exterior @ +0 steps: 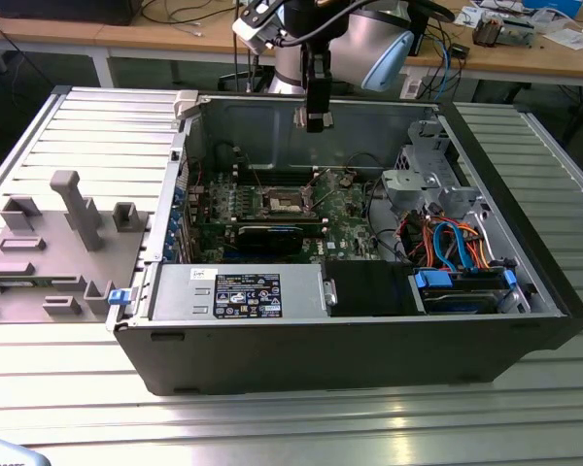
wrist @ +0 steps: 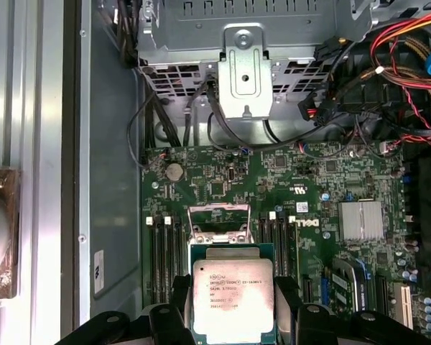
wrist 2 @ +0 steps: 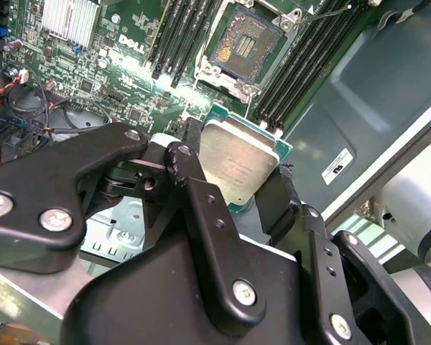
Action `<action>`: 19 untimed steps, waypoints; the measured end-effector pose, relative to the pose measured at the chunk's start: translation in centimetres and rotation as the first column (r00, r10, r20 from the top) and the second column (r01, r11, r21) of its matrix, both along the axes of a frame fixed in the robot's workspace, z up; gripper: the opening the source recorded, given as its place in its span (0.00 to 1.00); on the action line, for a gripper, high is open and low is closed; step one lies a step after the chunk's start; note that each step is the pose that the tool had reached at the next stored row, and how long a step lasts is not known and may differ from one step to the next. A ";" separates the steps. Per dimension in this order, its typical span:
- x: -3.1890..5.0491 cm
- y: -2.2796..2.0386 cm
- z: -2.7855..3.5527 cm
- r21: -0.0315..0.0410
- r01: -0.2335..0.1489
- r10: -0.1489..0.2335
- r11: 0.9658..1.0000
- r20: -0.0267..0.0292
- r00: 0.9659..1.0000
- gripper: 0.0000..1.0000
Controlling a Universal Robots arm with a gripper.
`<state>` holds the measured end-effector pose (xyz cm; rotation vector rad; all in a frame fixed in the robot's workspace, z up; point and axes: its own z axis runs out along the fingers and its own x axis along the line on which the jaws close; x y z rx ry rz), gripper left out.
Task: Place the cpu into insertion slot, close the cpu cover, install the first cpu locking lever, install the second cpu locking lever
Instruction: 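Place the cpu into insertion slot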
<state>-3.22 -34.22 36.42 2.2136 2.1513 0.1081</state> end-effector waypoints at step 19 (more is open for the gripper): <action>0.00 0.00 0.00 0.000 0.038 -0.038 0.999 0.000 0.999 0.55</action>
